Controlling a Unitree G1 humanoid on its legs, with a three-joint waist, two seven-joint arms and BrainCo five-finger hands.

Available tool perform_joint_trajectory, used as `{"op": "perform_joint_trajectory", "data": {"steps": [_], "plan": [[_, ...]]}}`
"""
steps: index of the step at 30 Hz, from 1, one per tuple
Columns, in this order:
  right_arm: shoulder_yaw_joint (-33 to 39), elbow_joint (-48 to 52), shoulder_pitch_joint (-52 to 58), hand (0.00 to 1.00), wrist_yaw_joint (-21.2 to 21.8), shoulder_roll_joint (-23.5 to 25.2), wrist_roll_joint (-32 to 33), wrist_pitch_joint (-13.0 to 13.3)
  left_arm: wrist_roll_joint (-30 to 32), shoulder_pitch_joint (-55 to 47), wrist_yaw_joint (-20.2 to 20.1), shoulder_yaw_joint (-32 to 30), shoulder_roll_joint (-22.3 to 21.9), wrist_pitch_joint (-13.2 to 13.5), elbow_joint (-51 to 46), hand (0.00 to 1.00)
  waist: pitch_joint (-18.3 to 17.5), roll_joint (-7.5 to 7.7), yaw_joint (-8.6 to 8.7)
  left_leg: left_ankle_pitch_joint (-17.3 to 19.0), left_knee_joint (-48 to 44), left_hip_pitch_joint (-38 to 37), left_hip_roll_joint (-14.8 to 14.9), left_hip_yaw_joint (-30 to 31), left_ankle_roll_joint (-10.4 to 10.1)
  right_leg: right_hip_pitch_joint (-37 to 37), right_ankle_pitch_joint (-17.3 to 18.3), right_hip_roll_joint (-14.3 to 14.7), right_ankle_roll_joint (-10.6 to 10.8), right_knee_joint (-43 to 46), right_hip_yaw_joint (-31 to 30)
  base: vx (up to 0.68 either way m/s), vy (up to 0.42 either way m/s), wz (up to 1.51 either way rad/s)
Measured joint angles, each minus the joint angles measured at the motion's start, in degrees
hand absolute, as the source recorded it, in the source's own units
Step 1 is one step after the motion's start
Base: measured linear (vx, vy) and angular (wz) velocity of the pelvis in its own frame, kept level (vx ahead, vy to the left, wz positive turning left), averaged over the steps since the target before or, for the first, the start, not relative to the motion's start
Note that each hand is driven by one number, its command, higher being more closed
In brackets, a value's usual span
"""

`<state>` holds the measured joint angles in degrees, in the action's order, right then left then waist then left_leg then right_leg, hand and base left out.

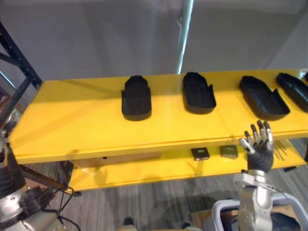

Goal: Walk over and take plastic housings, then place them on the shelf

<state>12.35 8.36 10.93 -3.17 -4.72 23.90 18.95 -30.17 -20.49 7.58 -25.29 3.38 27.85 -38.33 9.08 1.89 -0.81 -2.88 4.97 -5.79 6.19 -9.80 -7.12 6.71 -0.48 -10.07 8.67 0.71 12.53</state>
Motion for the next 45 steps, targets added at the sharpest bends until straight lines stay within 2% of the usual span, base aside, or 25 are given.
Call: {"op": "perform_joint_trajectory", "data": {"steps": [3, 6, 8, 10, 11, 13, 14, 15, 16, 19, 22, 24, 27, 29, 30, 31, 32, 33, 34, 35, 36, 37, 40, 42, 45], "plan": [[-0.9, 0.0, 0.0, 0.00, -2.4, 0.1, -2.4, 0.0, 3.4, 1.3, 0.7, 1.0, -0.1, 0.0, 0.1, 0.00, 0.0, 0.07, 0.22, 0.0, 0.0, 0.0, 0.0, -0.1, 0.0, -0.1, 0.0, 0.0, 0.0, 0.0, -0.1, -0.01, 0.003, -0.02], [-0.8, 0.0, 0.0, 0.00, -5.4, 0.0, -3.9, 0.0, 6.0, 3.3, -0.9, 5.8, 0.3, 0.1, 0.5, 0.00, -0.1, 0.20, 0.75, 0.0, 0.0, -0.2, 0.3, -1.8, 0.0, -1.2, 0.0, 0.3, -0.2, 0.1, -1.8, -0.02, 0.009, -0.23], [0.0, 0.1, 0.1, 0.00, -6.7, -0.1, -5.1, 0.0, 6.1, 5.2, -1.7, 10.9, 1.1, 0.1, 1.6, 0.00, -0.2, 0.23, 1.91, 0.1, -0.1, -0.2, 0.4, -3.7, 0.0, -2.7, -0.6, 0.5, -0.5, 0.2, -4.0, -0.01, 0.018, -0.57], [2.0, 1.1, 1.2, 0.00, -9.4, -0.1, -6.6, 0.0, 6.1, 9.6, -1.7, 19.0, 2.9, 0.0, 5.4, 0.00, -0.2, 0.57, 4.16, 0.3, -0.3, -0.8, 0.9, -8.1, -0.1, -4.8, -2.0, 1.3, -0.7, 0.1, -8.4, -0.01, 0.029, -0.87], [2.9, 2.2, 1.9, 0.00, -9.9, -0.1, -6.7, 0.0, 6.2, 11.1, -1.4, 21.1, 3.7, -0.1, 6.9, 0.00, -0.2, 0.67, 4.82, 0.5, -0.3, -1.2, 1.0, -9.3, -0.1, -5.1, -2.4, 1.5, -0.7, -0.1, -9.7, -0.02, 0.029, -1.09], [7.4, 7.9, 5.7, 0.00, -11.1, -0.2, -6.6, 0.2, 6.6, 16.3, 1.2, 28.3, 5.2, -0.5, 12.1, 0.00, -0.2, 1.11, 8.03, 2.0, -0.3, -3.3, 1.4, -14.9, -0.7, -6.5, -3.1, 2.6, -0.6, -0.7, -15.1, -0.02, 0.027, -1.22], [8.7, 9.2, 6.9, 0.00, -11.4, -0.4, -6.6, 0.5, 6.9, 17.6, 1.9, 29.9, 5.2, -0.5, 13.1, 0.00, -0.3, 1.26, 8.83, 2.5, -0.3, -3.4, 1.4, -16.2, -0.7, -7.1, -3.1, 2.9, -0.5, -0.8, -16.4, -0.02, 0.022, -1.19], [11.4, 11.2, 9.1, 0.00, -12.0, -0.7, -6.3, 1.2, 8.8, 20.3, 3.5, 32.8, 5.2, -0.6, 14.9, 0.00, -0.5, 1.51, 10.53, 3.1, -0.3, -4.2, 1.4, -18.7, -1.0, -8.2, -3.1, 3.3, 0.0, -1.1, -18.9, 0.01, 0.009, -1.06], [13.5, 12.1, 11.5, 0.00, -12.0, -1.0, -5.5, 1.8, 9.8, 22.9, 5.0, 35.7, 5.1, -1.0, 16.7, 0.00, -0.5, 1.64, 12.40, 3.4, -0.3, -4.3, 1.4, -20.9, -1.0, -9.2, -3.4, 3.8, 0.2, -1.3, -20.8, 0.02, 0.003, -0.99], [16.4, 13.4, 16.5, 0.00, -11.8, -0.7, -2.0, 3.7, 13.6, 28.5, 7.9, 41.2, 4.9, -3.9, 21.0, 0.00, -0.5, 1.64, 16.22, 4.7, -2.0, -4.6, 2.3, -25.1, -1.7, -10.8, -4.6, 4.9, -0.1, -1.3, -24.5, 0.06, -0.025, -0.75], [16.4, 13.8, 19.1, 0.00, -9.5, 1.8, 1.3, 6.6, 15.6, 31.3, 8.7, 45.3, 2.6, -7.1, 23.3, 0.00, -0.5, 0.64, 18.00, 7.2, -5.1, -5.7, 3.9, -28.3, -2.6, -10.7, -4.9, 6.3, -0.1, -1.3, -27.0, 0.08, -0.023, -0.58], [15.6, 13.8, 19.3, 0.00, -7.9, 3.4, 2.5, 7.5, 15.6, 31.7, 9.0, 45.8, 1.4, -7.8, 23.5, 0.00, -0.5, 0.04, 18.55, 7.5, -5.5, -5.6, 4.1, -28.4, -2.5, -10.7, -4.9, 6.6, -0.1, -1.3, -27.0, 0.03, -0.022, -0.13], [12.4, 13.8, 19.0, 0.00, -5.0, 4.5, 2.3, 7.8, 15.6, 31.6, 9.6, 45.6, 0.8, -10.0, 23.7, 0.00, -0.2, -1.37, 18.18, 8.2, -6.2, -5.5, 4.2, -28.5, -2.5, -10.8, -4.9, 6.8, -0.1, -1.3, -27.1, -0.02, 0.001, -0.02], [10.3, 13.6, 18.1, 0.00, -2.8, 4.3, 2.2, 7.8, 15.6, 31.1, 9.8, 44.7, 0.8, -11.6, 23.7, 0.00, 0.3, -2.20, 16.54, 10.5, -11.1, -4.0, 4.9, -26.1, -1.2, -11.1, -4.9, 6.9, -0.1, -1.1, -28.3, -0.05, 0.005, -0.23], [9.4, 13.6, 16.6, 0.00, -2.0, 4.0, 2.2, 7.8, 15.6, 30.1, 9.8, 43.3, 1.0, -11.6, 23.5, 0.00, 0.4, -2.48, 15.42, 12.2, -14.6, -2.2, 5.1, -20.6, 0.7, -12.0, -5.0, 7.1, 0.0, -0.7, -29.9, -0.08, 0.010, -0.73], [8.2, 13.6, 13.7, 0.00, -1.0, 2.5, 2.1, 7.8, 15.6, 28.0, 10.1, 40.9, 1.1, -11.8, 22.4, 0.00, 0.8, -3.13, 13.82, 15.2, -19.4, 0.5, 5.1, -11.7, 3.1, -13.3, -4.9, 7.7, 0.2, -0.2, -32.0, -0.10, 0.025, -0.85], [7.6, 13.3, 12.2, 0.00, -0.5, 1.2, 2.2, 7.7, 15.6, 26.5, 10.2, 39.6, 1.1, -11.8, 21.2, 0.00, 1.2, -3.45, 13.23, 17.1, -21.7, 2.0, 5.0, -7.4, 3.5, -13.9, -4.7, 8.2, 0.7, -0.1, -33.1, -0.13, 0.105, -1.07], [6.4, 12.6, 8.7, 0.00, -0.4, -1.9, 2.2, 7.7, 15.6, 23.0, 10.0, 37.3, 1.3, -11.8, 18.4, 0.00, 1.7, -5.29, 11.96, 20.9, -25.1, 3.8, 5.0, 0.1, 3.4, -15.3, -4.8, 9.3, 0.7, 0.2, -35.1, -0.15, 0.226, -0.89], [5.6, 11.7, 6.3, 0.00, -0.5, -3.8, 2.2, 7.5, 15.5, 20.8, 9.4, 35.7, 1.4, -11.7, 16.5, 0.00, 2.4, -6.45, 10.97, 23.2, -26.6, 4.4, 4.8, 3.8, 2.6, -16.0, -5.2, 10.1, 1.1, 0.7, -36.0, -0.21, 0.294, -0.85], [4.9, 10.6, 4.0, 0.00, -0.7, -5.3, 2.2, 7.3, 15.4, 18.5, 8.4, 33.9, 1.6, -11.4, 15.1, 0.00, 2.9, -7.16, 10.11, 25.9, -27.5, 5.3, 4.5, 5.1, 1.1, -17.1, -5.8, 10.5, 1.6, 1.0, -36.5, -0.18, 0.256, -0.41], [4.3, 10.0, 3.3, 0.00, -0.8, -5.4, 2.2, 7.2, 15.4, 17.7, 7.9, 33.0, 2.1, -11.2, 14.7, 0.00, 3.1, -6.86, 9.57, 26.3, -28.1, 5.9, 4.0, 5.1, 0.2, -17.5, -6.3, 9.9, 2.1, 1.0, -36.7, -0.24, 0.238, -0.19], [1.9, 9.1, 2.7, 0.00, -1.0, -5.4, 2.2, 7.2, 15.2, 15.9, 7.4, 31.4, 3.9, -10.1, 14.5, 0.00, 3.8, -5.61, 8.14, 26.6, -29.7, 7.0, 2.3, 4.8, 0.7, -17.8, -6.9, 8.1, 2.6, 0.6, -36.8, -0.20, 0.180, -0.04], [-1.3, 9.0, 2.1, 0.00, -0.6, -5.4, 2.3, 7.2, 15.0, 12.8, 7.9, 29.1, 5.2, -7.0, 14.2, 0.00, 4.6, -3.78, 5.58, 27.1, -31.9, 9.4, 0.8, 4.9, 1.7, -18.8, -7.4, 5.6, 2.4, -0.4, -35.0, -0.15, 0.128, 0.05], [-1.3, 8.2, 1.0, 0.00, -0.5, -5.4, 2.4, 7.2, 15.0, 12.5, 8.8, 28.6, 5.0, -6.1, 14.1, 0.00, 4.7, -4.18, 5.22, 27.4, -33.6, 11.0, 0.1, 6.5, 2.0, -19.1, -7.6, 4.8, 2.2, 0.1, -33.0, -0.02, 0.067, 0.28], [-2.4, 4.3, -1.8, 0.00, -1.0, -5.6, 2.4, 7.2, 15.1, 13.1, 9.8, 27.9, 5.0, -4.3, 11.8, 0.00, 5.2, -4.81, 4.81, 28.2, -36.4, 13.0, 0.4, 8.9, 1.4, -20.3, -7.3, 5.3, 2.6, 2.7, -31.2, 0.04, 0.022, 0.34]]}}
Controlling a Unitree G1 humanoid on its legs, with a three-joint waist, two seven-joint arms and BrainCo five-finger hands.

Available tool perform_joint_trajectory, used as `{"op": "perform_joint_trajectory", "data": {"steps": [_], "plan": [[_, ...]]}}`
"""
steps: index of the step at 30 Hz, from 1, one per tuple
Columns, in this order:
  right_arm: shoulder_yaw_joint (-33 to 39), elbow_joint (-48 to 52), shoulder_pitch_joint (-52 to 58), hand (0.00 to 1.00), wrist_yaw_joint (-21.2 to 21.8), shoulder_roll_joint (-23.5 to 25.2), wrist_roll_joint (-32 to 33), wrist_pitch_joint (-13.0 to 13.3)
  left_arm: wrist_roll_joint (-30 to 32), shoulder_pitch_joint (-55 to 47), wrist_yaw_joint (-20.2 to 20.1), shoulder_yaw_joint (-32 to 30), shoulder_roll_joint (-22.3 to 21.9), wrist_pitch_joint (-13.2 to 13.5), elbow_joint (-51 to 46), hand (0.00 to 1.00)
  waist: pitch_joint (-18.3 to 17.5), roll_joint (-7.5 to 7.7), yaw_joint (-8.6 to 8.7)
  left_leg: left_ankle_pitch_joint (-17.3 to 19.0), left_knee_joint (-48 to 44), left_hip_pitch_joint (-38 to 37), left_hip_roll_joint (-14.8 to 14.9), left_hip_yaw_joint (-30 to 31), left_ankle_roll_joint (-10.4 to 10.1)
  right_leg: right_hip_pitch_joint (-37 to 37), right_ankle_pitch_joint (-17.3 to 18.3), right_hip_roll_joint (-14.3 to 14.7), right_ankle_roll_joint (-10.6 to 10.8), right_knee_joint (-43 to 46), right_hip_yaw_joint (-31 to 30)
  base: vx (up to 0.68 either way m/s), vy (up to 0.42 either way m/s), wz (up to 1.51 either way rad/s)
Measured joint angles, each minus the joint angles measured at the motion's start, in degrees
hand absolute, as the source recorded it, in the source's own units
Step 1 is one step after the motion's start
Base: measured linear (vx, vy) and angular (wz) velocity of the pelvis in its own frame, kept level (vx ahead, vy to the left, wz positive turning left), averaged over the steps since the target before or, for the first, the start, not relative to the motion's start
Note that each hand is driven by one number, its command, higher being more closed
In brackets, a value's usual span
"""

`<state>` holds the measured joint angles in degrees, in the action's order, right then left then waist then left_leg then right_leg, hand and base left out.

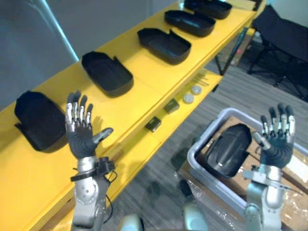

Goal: Walk over and take plastic housings, then place them on the shelf

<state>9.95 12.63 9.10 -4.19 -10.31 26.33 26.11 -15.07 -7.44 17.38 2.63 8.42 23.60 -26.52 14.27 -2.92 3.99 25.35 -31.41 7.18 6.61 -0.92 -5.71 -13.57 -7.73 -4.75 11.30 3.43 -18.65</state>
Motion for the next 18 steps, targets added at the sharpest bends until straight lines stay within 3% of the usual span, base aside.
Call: {"op": "perform_joint_trajectory", "data": {"steps": [2, 5, 6, 8, 9, 11, 13, 15, 18], "plan": [[-1.6, -1.1, -0.4, 0.00, -1.8, 0.0, 0.2, -0.1, 0.4, 1.9, -0.2, 0.0, 0.1, 0.1, -2.9, 0.00, 1.8, -1.26, -0.67, 1.8, -4.8, 1.0, 0.9, 2.1, -0.4, -1.4, 1.1, 1.5, 0.2, 6.4, 1.5, 0.01, 0.023, 0.19], [-1.2, 0.2, 4.7, 0.00, -3.0, 3.1, 1.3, 0.0, 0.0, 2.3, -1.7, -0.1, 0.6, -0.2, -4.5, 0.00, 2.3, -1.49, -1.75, 4.7, -10.9, 0.7, 2.0, 0.9, 0.9, -1.1, 1.2, 3.2, 0.0, 10.8, 1.4, -0.12, 0.087, -0.26], [-1.1, 0.9, 6.2, 0.00, -2.5, 3.9, 2.2, 0.2, 0.0, 1.9, -2.0, -0.2, 1.0, -0.3, -4.7, 0.00, 2.4, -1.44, -1.85, 5.7, -12.1, 0.6, 2.5, 0.0, 1.5, -0.8, 1.2, 3.3, 0.0, 10.9, 1.6, -0.18, 0.124, -0.48], [-1.1, 3.1, 9.1, 0.00, -0.3, 5.6, 2.8, 0.3, 0.4, -0.5, -2.3, -1.5, 2.7, -0.5, -5.8, 0.00, 3.3, 0.20, -2.79, 7.2, -14.3, -0.4, 2.7, -3.0, 3.1, -0.3, -0.9, 1.9, -0.3, 9.8, 5.5, -0.22, 0.094, -0.72], [-1.1, 4.1, 9.9, 0.00, 0.8, 5.6, 3.5, 0.3, 0.4, -3.0, -2.6, -3.1, 2.4, -0.8, -6.2, 0.00, 3.4, 0.08, -3.35, 6.7, -14.1, -0.4, 3.5, -5.3, 4.5, 0.1, -2.3, 1.1, -2.8, 8.1, 9.1, -0.34, 0.090, -0.78], [-1.4, 5.0, 8.8, 0.00, 1.1, 5.5, 3.9, 0.3, 0.4, -5.1, -2.9, -5.7, 2.1, -1.6, -6.2, 0.00, 3.3, 0.15, -3.68, 5.3, -13.4, -0.7, 4.7, -6.7, 5.0, -0.1, 2.3, -0.3, -4.9, 16.3, 15.3, -0.26, 0.076, -0.62], [-3.2, 4.7, 5.5, 0.00, -0.1, 5.2, 1.9, 0.3, 0.3, -7.5, -4.2, -9.8, 2.2, -2.8, -6.1, 0.00, 3.1, 0.10, -5.46, 2.3, -10.1, -2.1, 6.9, -8.5, 4.3, 0.8, 8.4, -3.0, -6.0, 28.1, 18.7, -0.15, -0.007, -0.55], [-3.8, 2.9, 3.3, 0.00, -1.8, 4.9, -0.4, 0.0, -0.3, -9.2, -6.0, -12.7, 2.2, -3.6, -5.6, 0.00, 2.2, 0.86, -6.45, -0.6, -6.2, -2.1, 7.8, -9.3, 3.7, 2.5, 11.9, -5.7, -6.4, 32.1, 20.4, -0.08, -0.130, -0.34], [-4.4, -2.2, -0.4, 0.00, -5.6, 3.7, -4.2, -2.0, -1.6, -12.3, -8.7, -16.7, 2.1, -3.9, -3.0, 0.00, 0.9, 3.01, -8.25, -4.2, -1.0, -2.5, 8.9, -11.5, 0.4, 7.1, 12.7, -8.6, -6.0, 29.2, 23.5, -0.05, -0.234, -0.50]]}}
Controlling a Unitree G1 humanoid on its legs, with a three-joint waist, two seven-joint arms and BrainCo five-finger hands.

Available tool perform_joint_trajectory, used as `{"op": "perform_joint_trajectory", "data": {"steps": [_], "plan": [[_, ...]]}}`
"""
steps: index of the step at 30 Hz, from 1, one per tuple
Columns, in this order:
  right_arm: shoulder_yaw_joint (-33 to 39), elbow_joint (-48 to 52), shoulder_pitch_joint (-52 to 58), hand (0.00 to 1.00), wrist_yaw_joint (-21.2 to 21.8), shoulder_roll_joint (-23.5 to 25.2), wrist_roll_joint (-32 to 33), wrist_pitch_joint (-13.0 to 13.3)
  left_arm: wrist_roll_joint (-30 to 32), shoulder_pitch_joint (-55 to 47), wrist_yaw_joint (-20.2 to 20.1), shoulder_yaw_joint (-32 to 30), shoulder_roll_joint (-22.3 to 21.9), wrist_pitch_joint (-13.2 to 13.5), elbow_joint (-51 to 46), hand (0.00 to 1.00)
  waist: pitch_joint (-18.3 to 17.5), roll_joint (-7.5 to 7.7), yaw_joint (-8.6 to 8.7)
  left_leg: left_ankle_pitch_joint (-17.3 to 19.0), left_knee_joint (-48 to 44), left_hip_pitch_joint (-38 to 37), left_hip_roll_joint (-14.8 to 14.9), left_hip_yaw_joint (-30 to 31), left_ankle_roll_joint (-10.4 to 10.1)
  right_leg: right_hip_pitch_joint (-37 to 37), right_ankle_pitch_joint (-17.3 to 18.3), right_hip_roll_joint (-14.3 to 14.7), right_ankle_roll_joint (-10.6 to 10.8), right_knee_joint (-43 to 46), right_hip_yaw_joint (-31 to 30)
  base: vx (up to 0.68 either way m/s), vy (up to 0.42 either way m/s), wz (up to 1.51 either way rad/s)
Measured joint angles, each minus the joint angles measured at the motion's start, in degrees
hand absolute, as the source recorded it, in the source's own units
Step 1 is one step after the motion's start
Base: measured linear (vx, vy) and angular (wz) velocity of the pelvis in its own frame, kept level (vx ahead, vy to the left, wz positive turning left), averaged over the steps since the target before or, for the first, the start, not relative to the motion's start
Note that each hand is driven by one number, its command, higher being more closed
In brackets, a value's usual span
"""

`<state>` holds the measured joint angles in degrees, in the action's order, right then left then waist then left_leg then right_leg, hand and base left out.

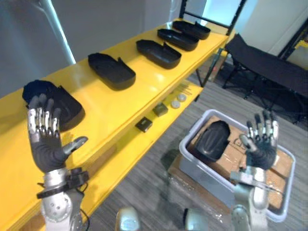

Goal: Walk over and take plastic housings, then place them on the shelf

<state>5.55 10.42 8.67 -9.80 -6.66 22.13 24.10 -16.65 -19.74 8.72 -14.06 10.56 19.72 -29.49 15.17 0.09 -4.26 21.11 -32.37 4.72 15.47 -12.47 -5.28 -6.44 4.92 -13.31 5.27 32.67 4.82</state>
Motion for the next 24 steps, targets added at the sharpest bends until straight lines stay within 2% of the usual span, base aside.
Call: {"op": "perform_joint_trajectory", "data": {"steps": [1, 2, 3, 4, 5, 7, 8, 9, 11, 12, 13, 14, 16, 17, 18, 20, 22, 24], "plan": [[0.0, -0.5, -0.4, 0.00, -1.5, -0.3, -1.2, -1.9, -1.6, -1.3, -0.9, -1.0, -0.1, 0.1, 0.7, 0.00, -0.7, 1.07, -0.47, -1.0, 0.4, 0.2, 0.5, -1.5, -1.8, 2.1, 0.5, -0.6, 1.5, -5.0, 1.9, -0.03, -0.303, -0.74], [0.0, -0.7, -0.7, 0.00, -2.2, -0.8, -1.6, -2.9, -2.2, -1.4, -1.3, -1.0, -0.5, 0.2, 1.2, 0.00, -1.1, 1.41, -0.64, -1.3, 0.4, 0.4, 0.9, -2.2, -2.6, 2.9, 1.9, -0.1, 3.4, -7.9, 3.2, 0.00, -0.306, -0.89], [0.2, -1.9, -1.2, 0.00, -3.0, -2.4, -2.1, -4.6, -3.6, -1.5, -2.1, -0.6, -2.0, 0.3, 1.5, 0.00, -2.2, 0.59, -1.06, -2.0, 0.9, 1.3, 1.8, -2.2, -3.8, 3.7, 2.8, 1.6, 5.0, -13.8, 4.2, 0.04, -0.280, -0.84], [0.9, -3.1, -1.4, 0.00, -3.3, -4.3, -2.1, -5.9, -3.6, -0.9, -2.9, 0.9, -3.8, 0.6, 2.0, 0.00, -2.5, -1.66, -0.83, -2.7, 1.5, 1.9, 3.0, -1.4, -4.3, 3.7, 1.1, 3.4, 5.0, -16.8, 4.1, 0.07, -0.285, -0.79], [2.1, -4.3, -1.5, 0.00, -4.0, -6.2, -2.1, -7.2, -3.6, 0.1, -3.6, 3.2, -4.9, 1.3, 2.1, 0.00, -2.5, -3.31, 0.66, -3.7, 3.5, 2.1, 3.1, 0.6, -4.8, 3.3, 0.3, 4.9, 4.5, -18.2, 4.0, 0.07, -0.212, -0.35], [4.6, -6.5, -2.6, 0.00, -4.0, -7.7, -0.5, -9.1, -3.0, 3.5, -4.3, 6.4, -4.5, 2.7, 3.9, 0.00, -2.2, -3.97, 2.29, -5.0, 6.9, 0.4, 2.8, 0.7, -5.5, 0.4, 0.2, 5.7, 4.0, -16.3, 1.7, 0.03, -0.115, -0.54], [5.1, -7.1, -3.3, 0.00, -4.1, -8.0, -0.3, -9.3, -3.0, 4.8, -4.4, 7.1, -4.3, 3.4, 4.6, 0.00, -2.0, -4.15, 2.51, -5.0, 7.5, 0.0, 2.7, 0.7, -5.5, -0.4, 0.2, 6.0, 3.8, -15.9, 0.7, -0.01, -0.068, -0.86], [6.0, -7.5, -4.3, 0.00, -4.5, -8.3, -0.3, -9.3, -3.0, 8.3, -4.3, 9.0, -4.1, 4.5, 6.7, 0.00, -1.4, -4.09, 3.23, -5.0, 8.1, -0.4, 2.3, 0.2, -5.5, -1.9, 0.1, 6.1, 3.7, -15.1, -0.8, -0.03, -0.025, -0.66], [6.5, -7.7, -5.4, 0.00, -5.9, -8.1, -0.2, -9.3, -3.0, 14.0, -4.8, 13.4, -3.9, 6.1, 9.5, 0.00, 0.2, -2.91, 4.78, -5.2, 9.0, -0.7, 1.2, -0.9, -5.4, -3.7, -0.3, 5.5, 3.7, -14.7, -2.8, -0.07, 0.022, -0.47], [6.5, -7.7, -5.8, 0.00, -6.3, -8.0, -0.2, -9.3, -3.0, 15.5, -5.0, 14.9, -3.6, 6.3, 9.7, 0.00, 0.7, -2.71, 5.05, -5.4, 9.3, -0.7, 0.8, -1.4, -5.2, -4.0, -0.7, 5.3, 3.8, -15.0, -3.5, -0.10, 0.059, -0.44], [6.5, -8.0, -6.7, 0.00, -6.9, -7.5, -0.3, -9.3, -2.1, 17.9, -5.2, 18.6, -2.5, 6.4, 10.0, 0.00, 2.1, -1.52, 5.37, -5.5, 9.6, -0.6, 0.4, -2.6, -5.0, -4.8, -2.1, 5.2, 3.9, -16.4, -4.6, -0.08, 0.055, -0.41], [6.4, -8.6, -7.3, 0.00, -7.0, -7.4, -0.4, -9.3, -1.0, 18.9, -5.3, 20.5, -1.9, 6.4, 10.1, 0.00, 2.8, -1.09, 5.45, -5.6, 9.8, -0.4, 0.1, -2.9, -4.9, -4.9, -2.9, 5.1, 4.0, -17.5, -5.0, -0.12, 0.089, -0.39], [6.3, -10.7, -9.8, 0.00, -8.3, -7.3, -0.8, -10.2, 1.7, 22.5, -6.8, 27.1, -1.3, 4.9, 11.3, 0.00, 3.7, -0.67, 6.42, -5.6, 8.3, 2.9, -0.6, -3.0, -4.5, -5.5, -6.9, 4.5, 4.4, -22.6, -5.1, -0.09, 0.092, -0.14], [5.9, -11.8, -11.0, 0.00, -8.7, -7.3, -1.0, -10.7, 2.1, 23.2, -6.9, 28.3, -1.3, 4.5, 12.0, 0.00, 3.8, -0.82, 6.67, -5.5, 7.8, 3.5, -0.7, -2.8, -4.4, -5.5, -7.7, 4.4, 4.6, -23.5, -5.1, -0.04, 0.103, -0.13], [5.0, -14.5, -14.1, 0.00, -9.0, -7.3, -1.1, -11.9, 2.1, 24.9, -7.0, 30.1, -1.3, 3.0, 14.1, 0.00, 4.4, -1.25, 6.67, -5.3, 7.5, 3.6, -1.1, -2.6, -4.1, -5.3, -9.0, 4.2, 4.6, -24.6, -5.1, -0.03, 0.083, -0.14], [3.9, -18.3, -19.2, 0.00, -9.2, -7.4, -1.7, -13.4, 2.0, 27.2, -7.2, 31.7, -1.2, 0.2, 17.2, 0.00, 5.7, -1.98, 6.65, -5.1, 6.6, 4.5, -1.7, -1.9, -3.6, -5.3, -9.7, 3.6, 4.5, -24.7, -4.8, -0.06, 0.108, 0.04], [3.3, -26.2, -28.5, 0.00, -9.8, -8.7, -2.6, -16.1, 2.0, 30.4, -7.0, 34.1, -1.3, -4.4, 23.0, 0.00, 8.1, -2.87, 6.58, -4.7, 4.1, 7.1, -2.6, 1.1, -3.0, -5.2, -10.1, 2.6, 5.0, -24.7, -3.3, -0.08, 0.087, 0.42], [2.7, -33.1, -35.2, 0.00, -10.8, -10.1, -2.7, -17.6, 1.9, 31.3, -6.3, 35.4, -1.4, -7.0, 28.7, 0.00, 10.0, -3.25, 5.73, -4.7, 2.4, 9.3, -3.0, 3.1, -3.0, -5.2, -10.3, 2.3, 5.3, -24.7, -2.2, -0.13, 0.063, 0.49]]}}
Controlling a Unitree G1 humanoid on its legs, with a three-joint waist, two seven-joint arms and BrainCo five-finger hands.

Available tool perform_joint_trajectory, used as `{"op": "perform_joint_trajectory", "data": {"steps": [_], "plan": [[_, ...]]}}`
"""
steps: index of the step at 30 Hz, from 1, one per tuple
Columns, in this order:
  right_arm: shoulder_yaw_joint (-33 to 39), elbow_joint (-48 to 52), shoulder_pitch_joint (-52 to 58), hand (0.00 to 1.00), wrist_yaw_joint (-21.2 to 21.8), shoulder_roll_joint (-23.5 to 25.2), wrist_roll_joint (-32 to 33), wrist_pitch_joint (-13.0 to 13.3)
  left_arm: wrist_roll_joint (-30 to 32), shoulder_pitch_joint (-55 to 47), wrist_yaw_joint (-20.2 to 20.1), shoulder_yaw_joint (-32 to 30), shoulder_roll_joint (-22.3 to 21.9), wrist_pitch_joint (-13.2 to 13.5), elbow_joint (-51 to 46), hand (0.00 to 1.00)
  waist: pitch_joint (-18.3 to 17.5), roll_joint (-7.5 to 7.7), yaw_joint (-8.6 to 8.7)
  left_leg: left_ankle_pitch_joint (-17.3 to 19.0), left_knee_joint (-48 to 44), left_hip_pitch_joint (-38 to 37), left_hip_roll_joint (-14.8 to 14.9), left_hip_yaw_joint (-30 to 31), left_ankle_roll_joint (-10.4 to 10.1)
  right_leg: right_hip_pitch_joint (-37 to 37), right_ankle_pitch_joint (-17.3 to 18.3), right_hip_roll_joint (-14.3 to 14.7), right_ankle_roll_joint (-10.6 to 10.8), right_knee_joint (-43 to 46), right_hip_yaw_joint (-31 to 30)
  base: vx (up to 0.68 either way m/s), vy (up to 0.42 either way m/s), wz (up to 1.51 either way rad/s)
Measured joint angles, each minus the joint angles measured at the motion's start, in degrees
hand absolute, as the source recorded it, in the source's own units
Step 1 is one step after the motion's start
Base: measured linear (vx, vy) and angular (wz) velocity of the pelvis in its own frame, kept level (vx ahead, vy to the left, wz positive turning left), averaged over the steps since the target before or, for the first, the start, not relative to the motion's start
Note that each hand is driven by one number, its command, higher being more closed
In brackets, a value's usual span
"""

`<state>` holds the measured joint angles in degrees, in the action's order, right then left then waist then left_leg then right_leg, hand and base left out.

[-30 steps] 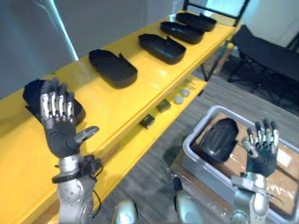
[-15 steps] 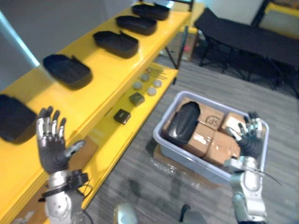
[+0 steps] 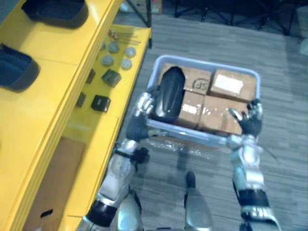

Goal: Walk over and take plastic housings, then place them on the shelf

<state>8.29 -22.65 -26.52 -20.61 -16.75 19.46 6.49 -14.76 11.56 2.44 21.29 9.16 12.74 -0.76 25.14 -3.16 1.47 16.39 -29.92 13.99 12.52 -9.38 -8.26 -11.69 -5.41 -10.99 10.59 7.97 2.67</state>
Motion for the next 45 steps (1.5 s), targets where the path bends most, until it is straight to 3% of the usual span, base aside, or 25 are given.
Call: {"op": "perform_joint_trajectory", "data": {"steps": [5, 9, 12, 16, 18, 21, 26, 31, 35, 37, 40, 45], "plan": [[-0.5, -17.4, -14.0, 0.00, -6.9, -5.3, -2.7, -0.5, -0.5, -0.8, 4.2, 0.1, -0.7, -5.7, 20.1, 0.00, 1.4, -1.75, -4.31, -0.8, -2.5, 5.5, -1.1, 5.6, 0.9, -0.5, -0.3, -0.7, 0.0, 0.2, 4.6, -0.11, 0.033, 0.50], [-1.3, -22.8, -20.3, 0.00, -11.6, -11.1, -5.8, -0.6, 0.1, -6.9, 4.1, -0.5, -0.6, -6.6, 27.8, 0.00, 2.7, -3.73, -6.37, -2.2, -1.8, 7.2, -3.7, 7.4, 1.7, -0.5, -0.5, -2.9, 0.3, 0.3, 6.9, -0.03, 0.062, 0.37], [-1.4, -26.7, -21.6, 0.00, -14.7, -12.9, -6.7, -2.9, 2.1, -10.4, 6.4, -1.1, -0.8, -6.6, 34.5, 0.00, 2.7, -3.90, -7.58, -2.6, -1.4, 7.2, -4.6, 7.4, 2.0, -0.6, -0.7, -3.9, 0.6, 0.4, 7.4, 0.00, 0.054, 0.11], [-1.2, -30.8, -21.6, 0.00, -17.4, -15.1, -6.7, -5.8, 1.6, -10.8, 8.3, -4.6, -1.7, -3.6, 40.4, 0.00, 2.9, -4.29, -7.61, -2.9, -1.3, 7.6, -5.2, 7.9, 2.2, -0.6, -0.6, -4.5, 0.6, 0.7, 8.2, -0.01, 0.033, 0.09], [-1.1, -33.1, -21.9, 0.00, -18.2, -18.5, -6.7, -7.3, -0.7, -10.8, 8.3, -6.6, -2.6, -1.8, 42.9, 0.00, 3.3, -5.31, -7.73, -3.4, -1.0, 7.6, -6.1, 8.5, 2.4, -0.7, 0.0, -5.3, 1.4, 1.9, 8.6, -0.03, 0.030, 0.18], [-1.0, -35.2, -23.9, 0.00, -18.3, -20.9, -6.8, -9.6, -2.9, -10.8, 7.5, -7.6, -3.6, 0.6, 44.8, 0.00, 3.9, -6.44, -7.72, -4.5, 0.0, 7.9, -6.8, 8.8, 2.4, -1.4, 0.1, -6.0, 1.4, 2.5, 9.0, -0.04, 0.016, 0.13], [-1.2, -37.6, -24.5, 0.00, -15.6, -21.1, -6.9, -12.0, -3.4, -11.0, 6.1, -9.0, -4.2, 2.5, 45.7, 0.00, 3.8, -6.59, -8.56, -6.5, 2.5, 7.9, -7.2, 8.9, 2.2, -3.0, 0.3, -6.5, 1.1, 3.6, 9.0, -0.02, -0.008, 0.04], [-1.3, -37.5, -26.3, 0.00, -18.6, -21.3, -9.2, -10.1, -5.3, -11.0, 5.1, -9.6, -5.3, 3.9, 47.0, 0.00, 4.0, -7.45, -8.67, -7.5, 3.9, 7.8, -7.8, 9.0, 2.2, -3.6, 0.4, -7.3, 1.2, 4.1, 9.3, -0.01, 0.013, 0.06], [-1.6, -36.0, -28.5, 0.00, -28.5, -21.6, -15.2, -5.4, -5.3, -11.0, 4.6, -8.7, -5.3, 4.3, 47.0, 0.00, 4.0, -7.98, -8.96, -8.5, 4.9, 7.8, -8.3, 9.1, 2.3, -4.2, 0.5, -8.0, 1.2, 4.4, 9.5, 0.00, 0.016, 0.04], [-1.6, -33.9, -29.6, 0.00, -35.9, -22.0, -19.5, -4.1, -5.4, -11.0, 4.6, -8.6, -5.3, 4.3, 47.0, 0.00, 4.0, -8.01, -8.98, -8.5, 5.0, 7.8, -8.2, 9.2, 2.3, -4.2, 0.5, -7.9, 1.2, 4.4, 9.6, 0.00, 0.000, 0.00], [-1.5, -32.9, -31.0, 0.00, -42.7, -22.8, -22.1, -3.2, -5.6, -11.0, 4.6, -8.2, -5.2, 4.5, 47.0, 0.00, 4.0, -8.01, -8.99, -8.5, 5.0, 7.8, -8.3, 9.4, 2.3, -4.1, 0.5, -7.9, 1.2, 4.4, 9.7, 0.00, 0.000, 0.00], [-1.0, -31.3, -31.3, 0.00, -49.4, -23.7, -22.5, -0.8, -7.5, -11.1, 4.7, -7.0, -4.6, 4.5, 47.0, 0.00, 4.0, -8.05, -8.90, -8.5, 5.0, 7.2, -8.3, 9.5, 2.3, -3.2, 0.5, -7.9, 1.2, 4.2, 9.9, 0.00, 0.006, 0.00]]}}
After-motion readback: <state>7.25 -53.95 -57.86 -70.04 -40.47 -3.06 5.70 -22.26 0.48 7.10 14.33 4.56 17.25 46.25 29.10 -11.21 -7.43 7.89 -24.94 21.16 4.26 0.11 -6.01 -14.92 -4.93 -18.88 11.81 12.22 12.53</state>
